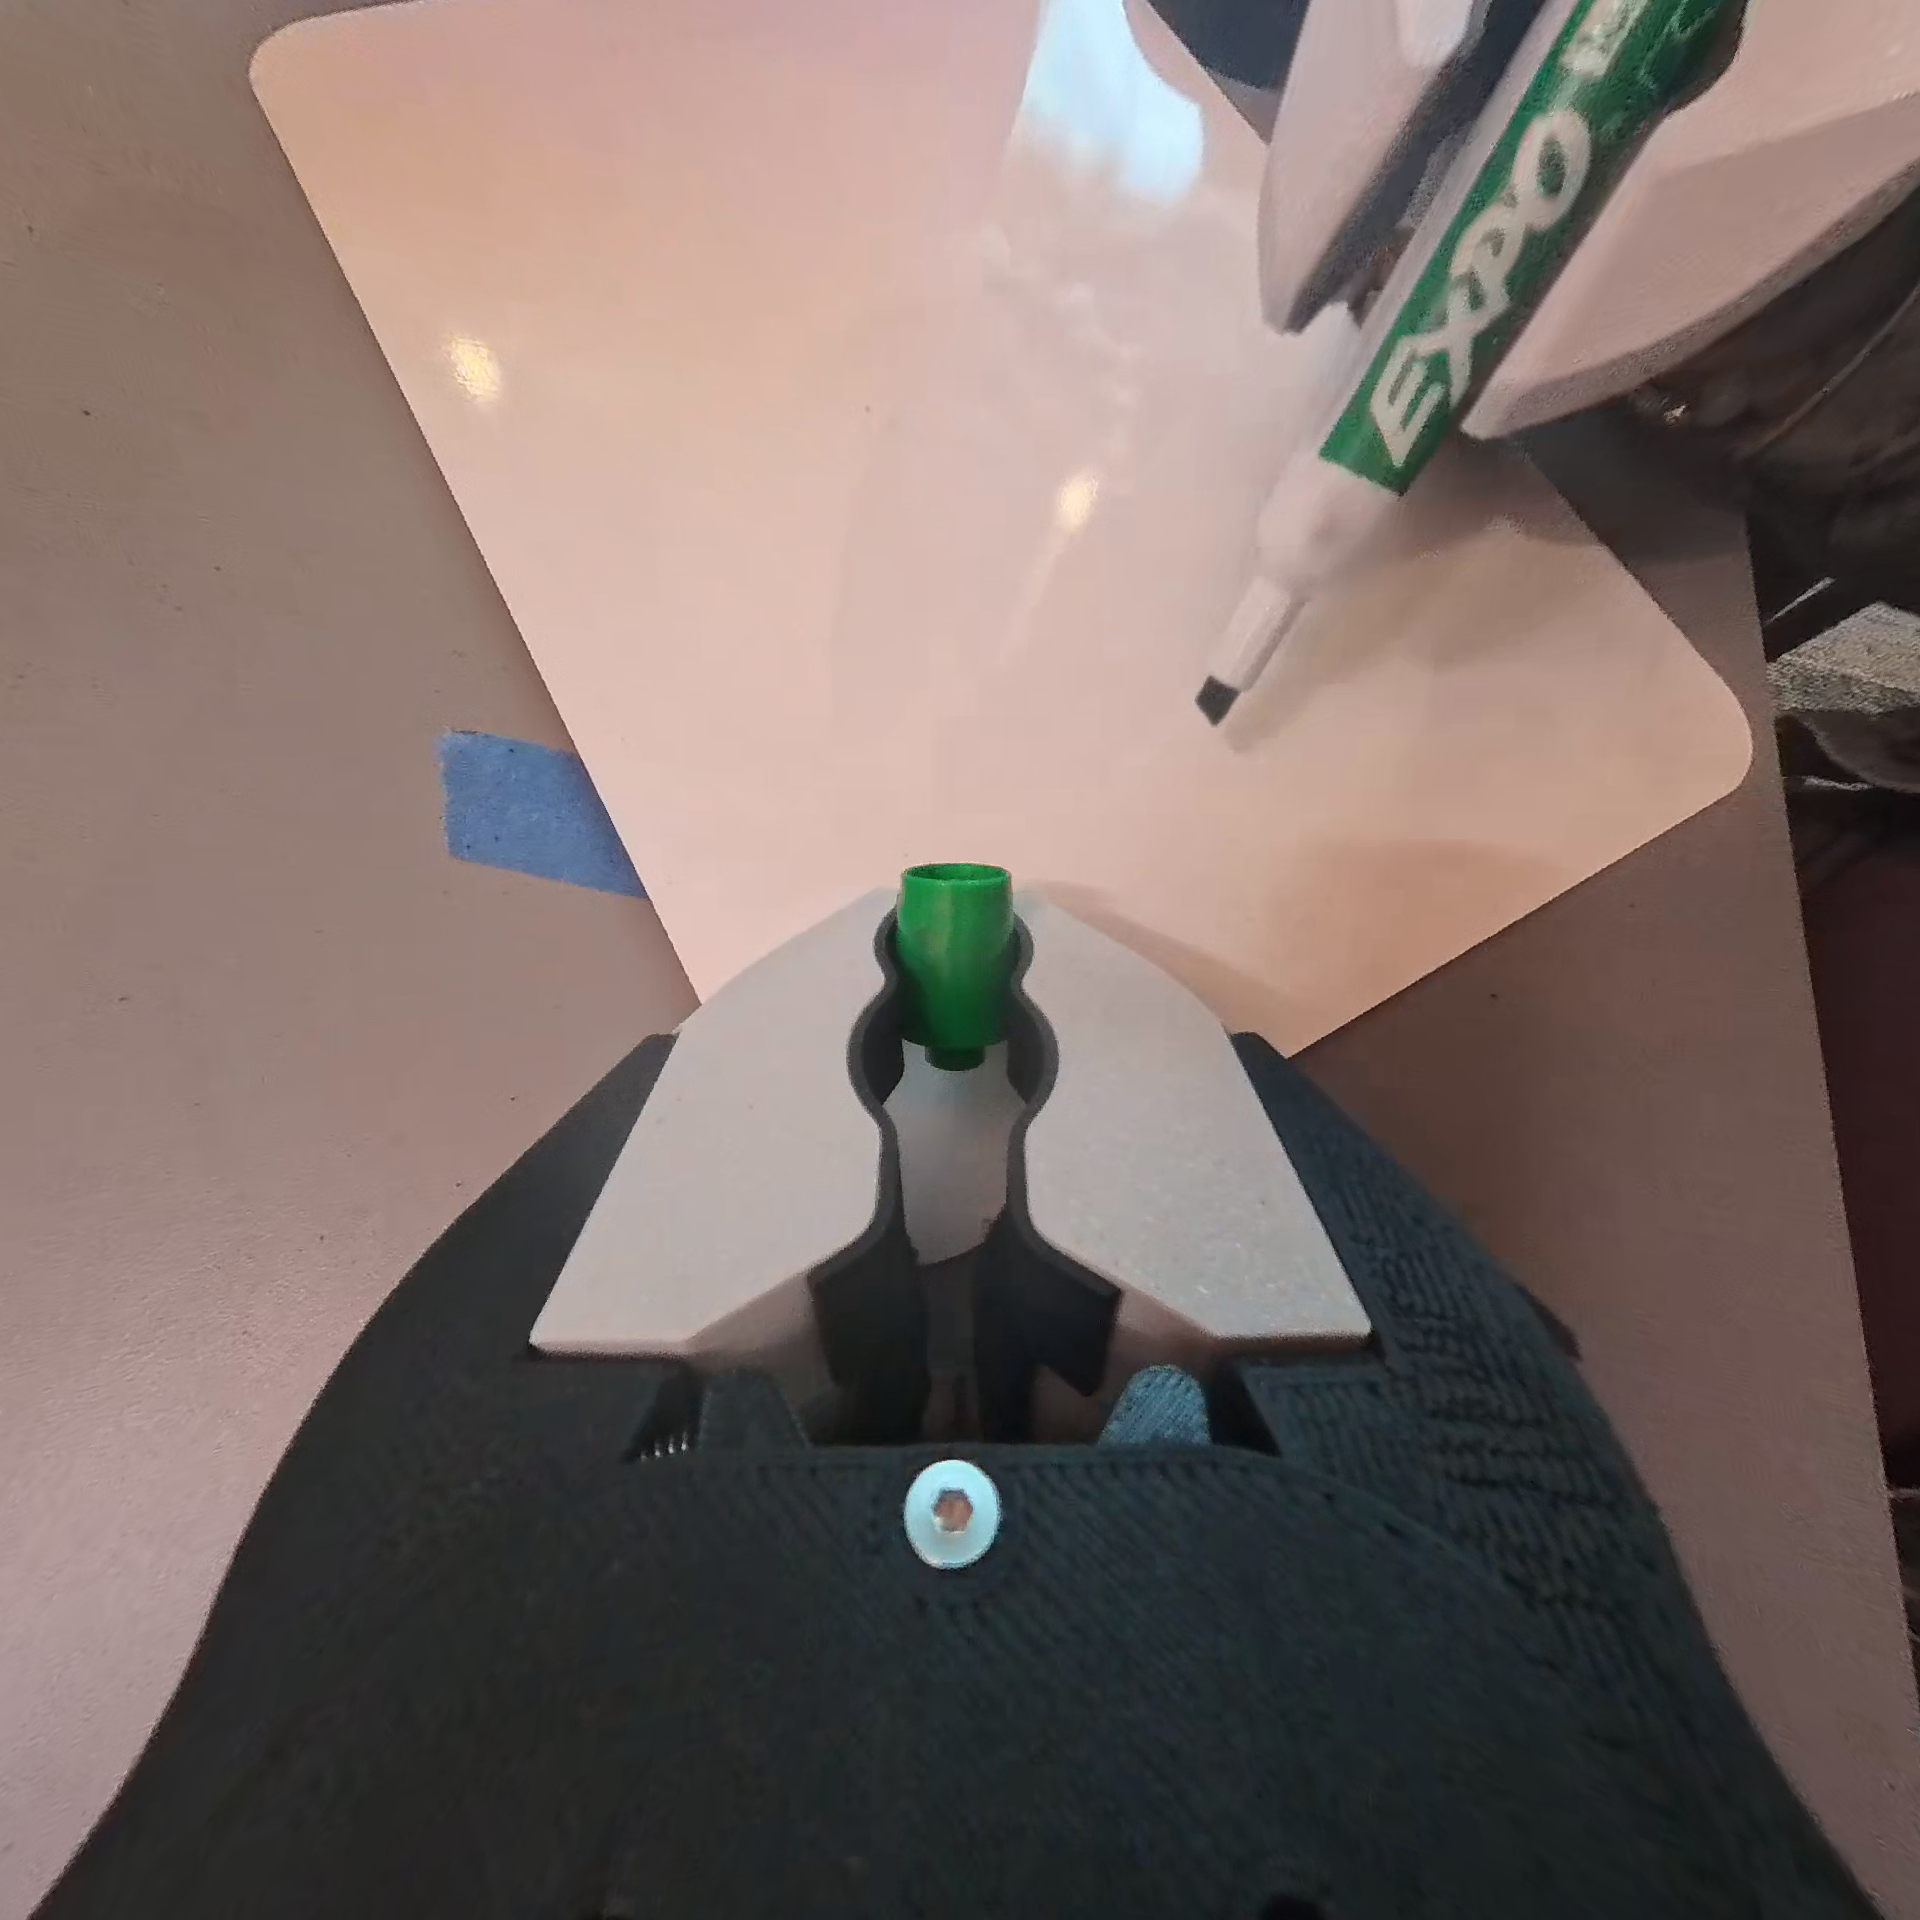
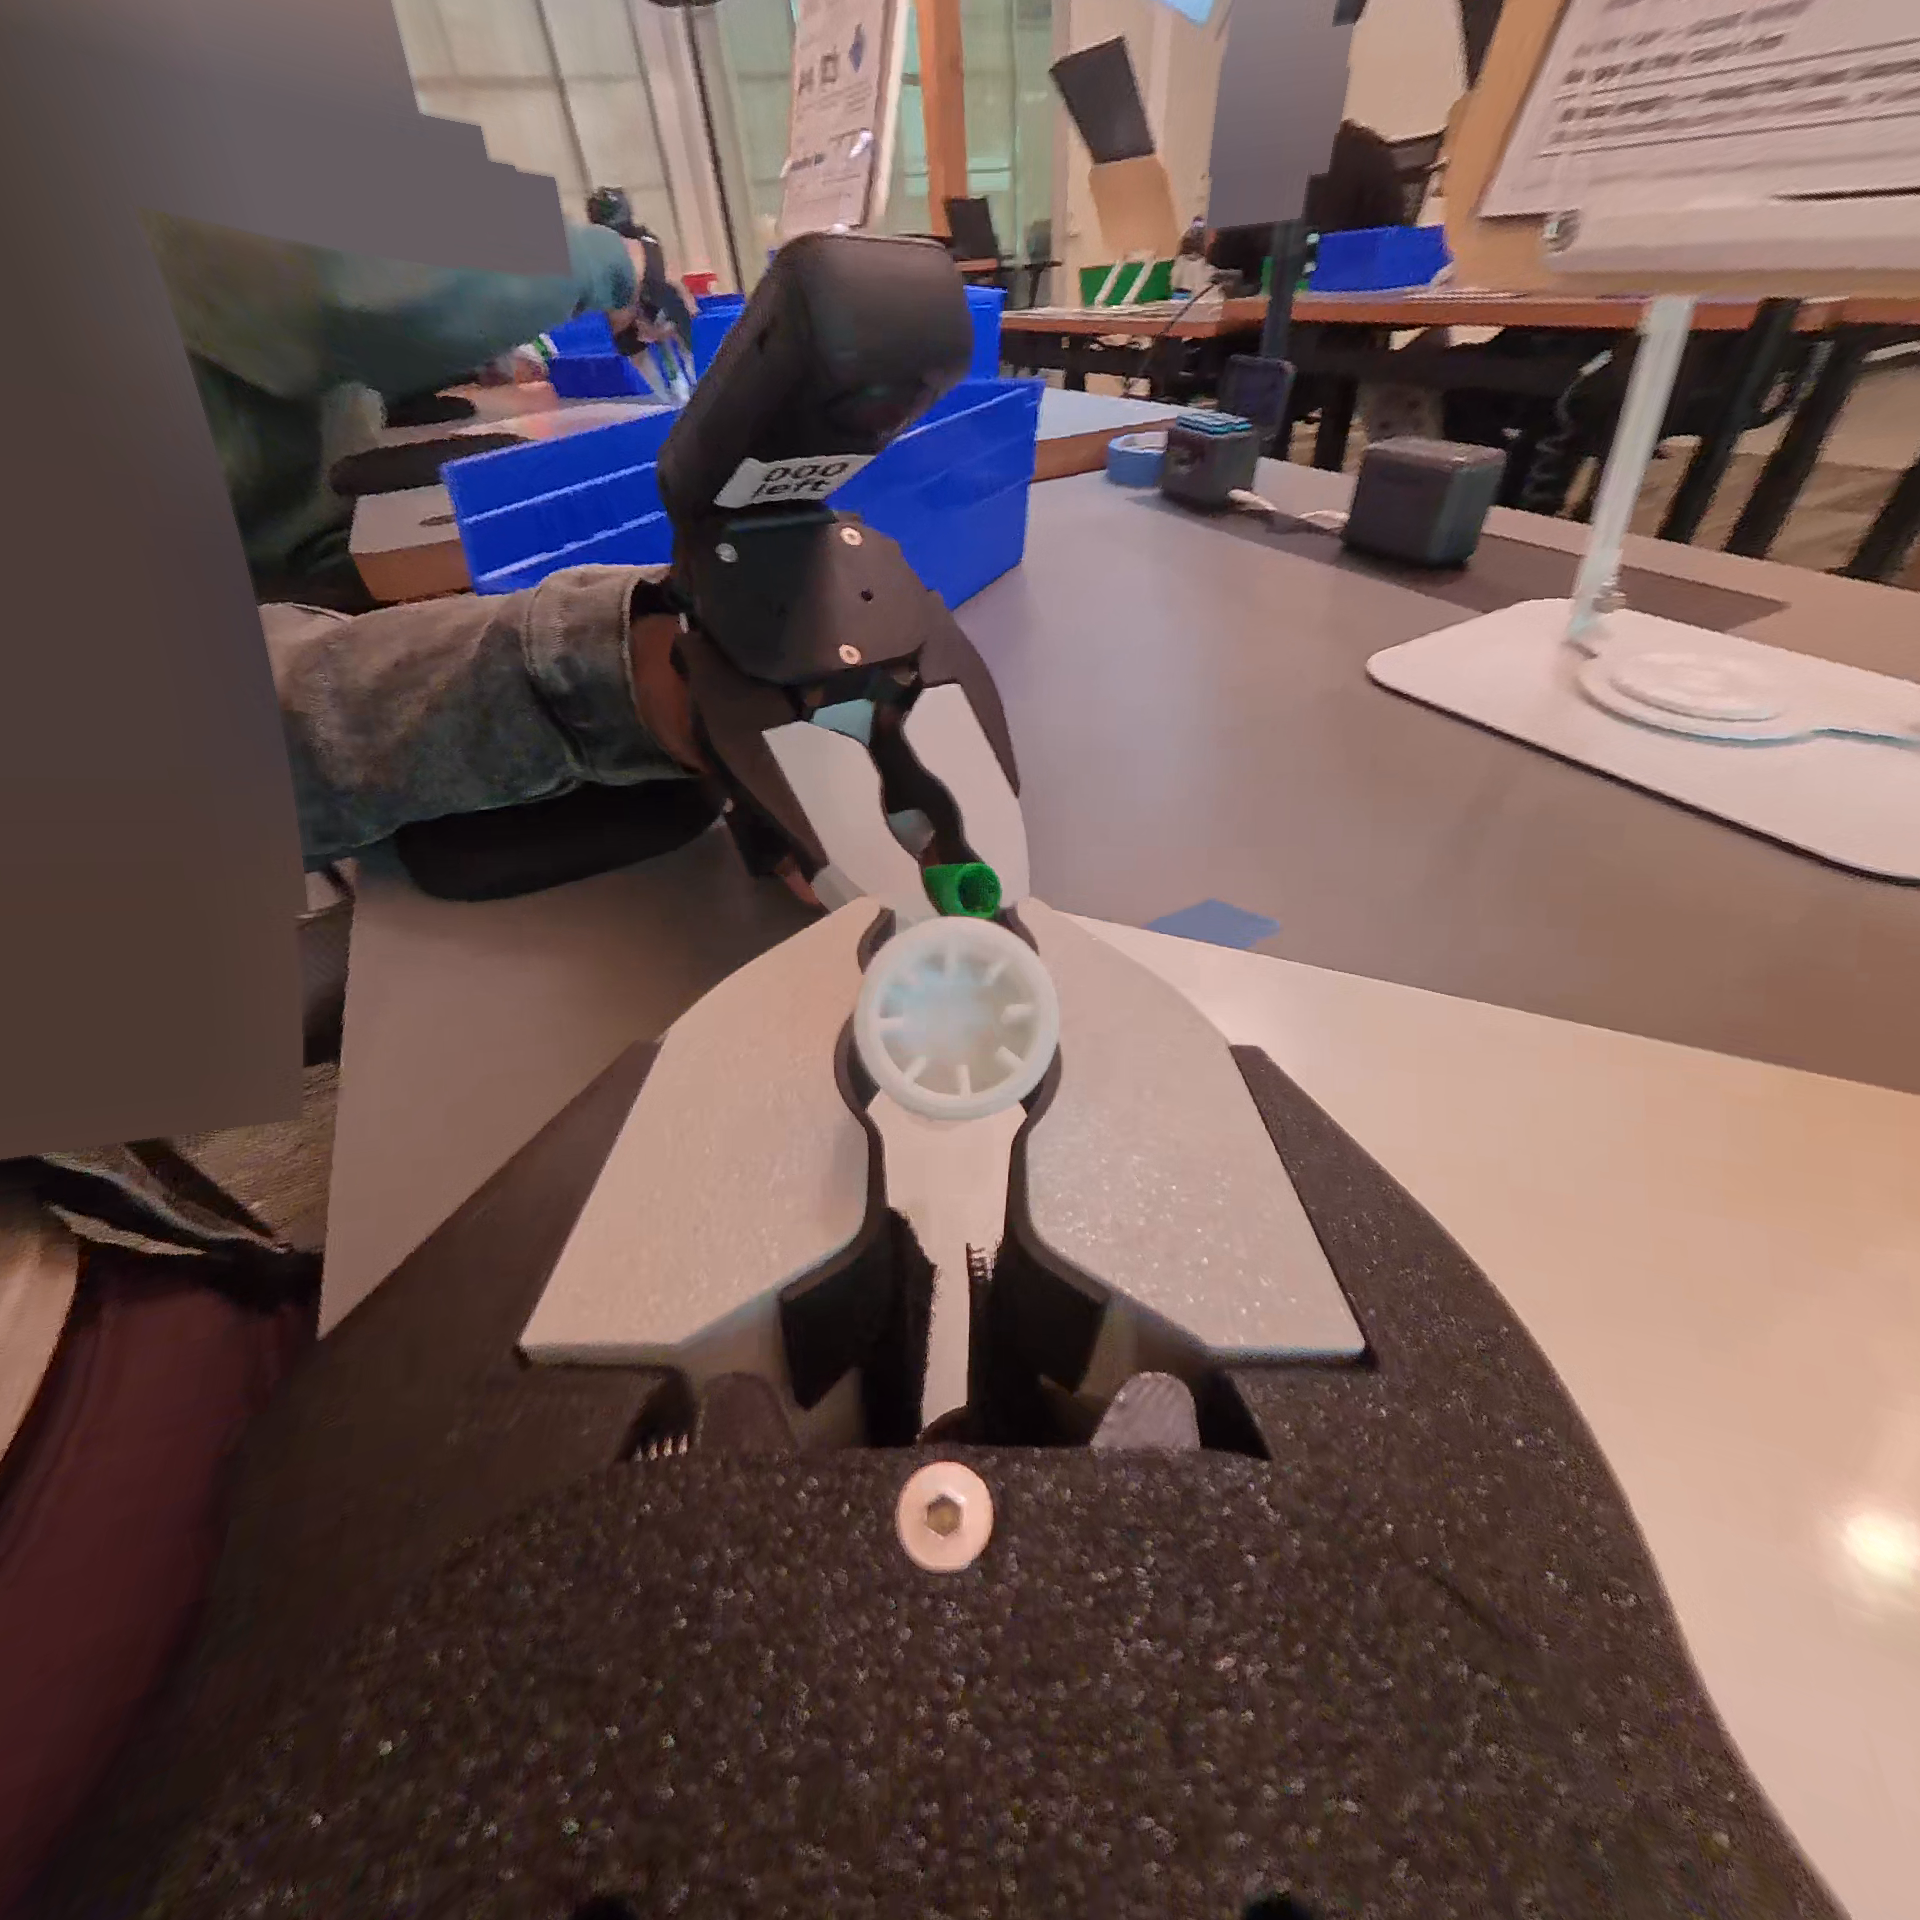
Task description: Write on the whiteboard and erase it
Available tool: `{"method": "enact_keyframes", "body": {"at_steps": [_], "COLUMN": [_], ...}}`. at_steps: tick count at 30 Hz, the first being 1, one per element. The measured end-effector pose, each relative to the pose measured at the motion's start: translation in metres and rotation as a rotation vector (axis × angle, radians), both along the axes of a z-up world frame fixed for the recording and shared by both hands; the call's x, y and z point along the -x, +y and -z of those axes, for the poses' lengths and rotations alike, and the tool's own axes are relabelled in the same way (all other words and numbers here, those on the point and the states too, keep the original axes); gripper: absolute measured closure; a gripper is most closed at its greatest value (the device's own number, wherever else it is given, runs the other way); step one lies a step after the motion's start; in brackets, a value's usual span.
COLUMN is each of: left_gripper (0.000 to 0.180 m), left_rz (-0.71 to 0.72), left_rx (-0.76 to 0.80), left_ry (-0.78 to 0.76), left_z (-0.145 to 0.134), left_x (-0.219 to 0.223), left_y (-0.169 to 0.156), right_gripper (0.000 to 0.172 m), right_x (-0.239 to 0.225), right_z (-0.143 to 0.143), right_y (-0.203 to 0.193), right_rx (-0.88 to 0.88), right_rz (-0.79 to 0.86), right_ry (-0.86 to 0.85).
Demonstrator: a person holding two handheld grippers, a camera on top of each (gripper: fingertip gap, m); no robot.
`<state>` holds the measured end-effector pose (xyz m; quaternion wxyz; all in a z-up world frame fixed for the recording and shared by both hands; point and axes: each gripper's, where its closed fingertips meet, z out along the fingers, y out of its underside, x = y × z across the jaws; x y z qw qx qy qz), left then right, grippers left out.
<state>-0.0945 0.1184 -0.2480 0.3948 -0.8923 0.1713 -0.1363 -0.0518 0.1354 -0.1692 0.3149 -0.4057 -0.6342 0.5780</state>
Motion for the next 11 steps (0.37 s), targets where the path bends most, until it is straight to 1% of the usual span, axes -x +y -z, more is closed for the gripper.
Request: {"method": "enact_keyframes", "body": {"at_steps": [2, 7, 11], "left_gripper": [0.166, 0.166, 0.166], "left_rz": [0.000, 0.001, 0.008], "left_rx": [0.001, -0.003, -0.005], "left_ry": [-0.001, 0.010, 0.015], "left_z": [0.000, 0.000, 0.000], "left_x": [0.000, 0.000, -0.001], "left_y": [0.000, 0.000, -0.001], "right_gripper": [0.152, 0.152, 0.152], "right_x": [0.004, 0.011, 0.014], "right_z": [0.000, 0.009, 0.011], "right_y": [-0.006, -0.015, -0.024], "right_rx": [0.015, -0.063, -0.063], "right_rz": [-0.029, -0.035, -0.060], "right_ry": [-0.008, -0.048, -0.061]}}
